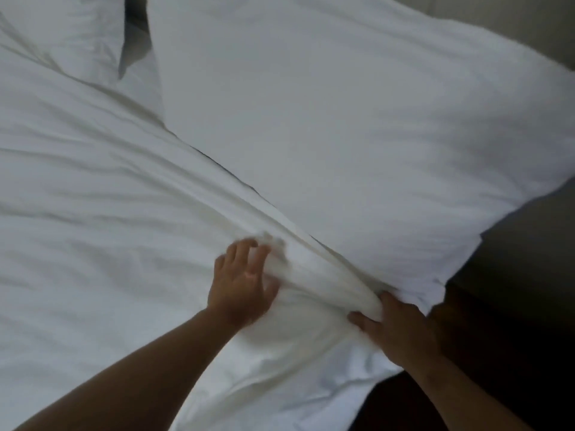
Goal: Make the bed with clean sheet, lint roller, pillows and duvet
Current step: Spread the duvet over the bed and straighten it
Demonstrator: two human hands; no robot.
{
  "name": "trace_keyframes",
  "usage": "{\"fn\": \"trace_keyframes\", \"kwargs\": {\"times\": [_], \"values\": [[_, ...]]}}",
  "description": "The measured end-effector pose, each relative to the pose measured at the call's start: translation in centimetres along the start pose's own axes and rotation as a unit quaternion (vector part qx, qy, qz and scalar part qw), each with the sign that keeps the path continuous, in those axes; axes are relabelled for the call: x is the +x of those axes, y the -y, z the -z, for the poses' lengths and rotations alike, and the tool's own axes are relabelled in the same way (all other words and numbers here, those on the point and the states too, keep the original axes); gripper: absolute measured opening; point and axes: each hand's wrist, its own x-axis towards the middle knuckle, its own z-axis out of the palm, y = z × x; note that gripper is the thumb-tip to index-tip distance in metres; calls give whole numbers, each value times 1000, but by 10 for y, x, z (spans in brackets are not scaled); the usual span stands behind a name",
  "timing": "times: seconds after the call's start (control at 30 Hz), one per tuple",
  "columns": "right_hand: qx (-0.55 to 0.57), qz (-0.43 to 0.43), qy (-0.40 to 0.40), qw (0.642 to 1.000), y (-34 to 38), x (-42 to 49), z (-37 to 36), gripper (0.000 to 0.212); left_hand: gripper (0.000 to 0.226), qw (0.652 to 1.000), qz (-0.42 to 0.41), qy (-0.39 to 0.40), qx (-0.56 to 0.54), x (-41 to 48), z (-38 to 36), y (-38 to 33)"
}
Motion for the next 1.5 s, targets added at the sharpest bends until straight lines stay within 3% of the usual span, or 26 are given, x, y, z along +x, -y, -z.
{"fn": "trace_keyframes", "kwargs": {"times": [0.1, 0.17, 0.3, 0.4, 0.47, 0.5, 0.53, 0.6, 0.67, 0.7, 0.77, 0.87, 0.93, 1.03, 1.1, 1.17, 1.3, 1.4, 1.5], "values": [[-10, 35, 37, 999, -13, 6, 12, 60, 74, 993, 6, 113, 24, -58, -20, -5], [-22, 45, -17, 999, -21, 17, 32, 68, 79, 989, -7, 143, 46, -73, -29, -10], [-77, 8, -115, 990, -32, 29, 29, 58, 84, 981, -45, 190, 7, -72, -14, -25], [-210, -39, -196, 957, -9, 12, 15, 47, 89, 982, -5, 181, -59, -108, 14, -9], [-255, 17, -276, 926, 5, -15, 9, 48, 95, 977, 52, 195, -71, -162, 25, 14], [-233, 93, -306, 918, 13, -32, 2, 54, 103, 972, 85, 209, -67, -196, 28, 25], [-194, 183, -297, 917, 20, -53, -12, 58, 112, 964, 116, 233, -59, -232, 28, 34], [-144, 351, -151, 913, 32, -96, -51, 67, 126, 941, 167, 291, -36, -304, 23, 44], [-227, 427, 35, 875, 40, -128, -94, 81, 134, 926, 188, 328, -21, -363, 13, 50], [-282, 437, 78, 850, 41, -133, -110, 87, 135, 928, 187, 322, -15, -384, 5, 54], [-337, 446, 61, 827, 46, -127, -130, 86, 115, 945, 184, 271, -7, -409, -14, 64], [-292, 477, -13, 829, 54, -104, -139, 51, 71, 958, 207, 190, -52, -402, -20, 72], [-284, 475, -1, 833, 64, -93, -136, 31, 65, 958, 215, 173, -80, -389, -15, 77], [-310, 434, 73, 842, 64, -87, -125, 28, 54, 969, 185, 131, -100, -394, -16, 68], [-267, 475, 71, 836, 42, -89, -116, 28, 44, 979, 147, 74, -117, -412, -23, 42], [-268, 511, 56, 815, 10, -91, -114, 12, 37, 973, 169, 74, -137, -426, -33, 14], [-357, 469, 65, 805, 17, -100, -121, 42, 53, 963, 204, 108, -137, -436, -57, -1], [-440, 444, 72, 777, 32, -123, -120, 53, 72, 963, 210, 145, -83, -473, -59, -7], [-448, 455, 70, 766, 23, -149, -122, 71, 70, 948, 293, 108, -64, -510, -56, -3]]}}
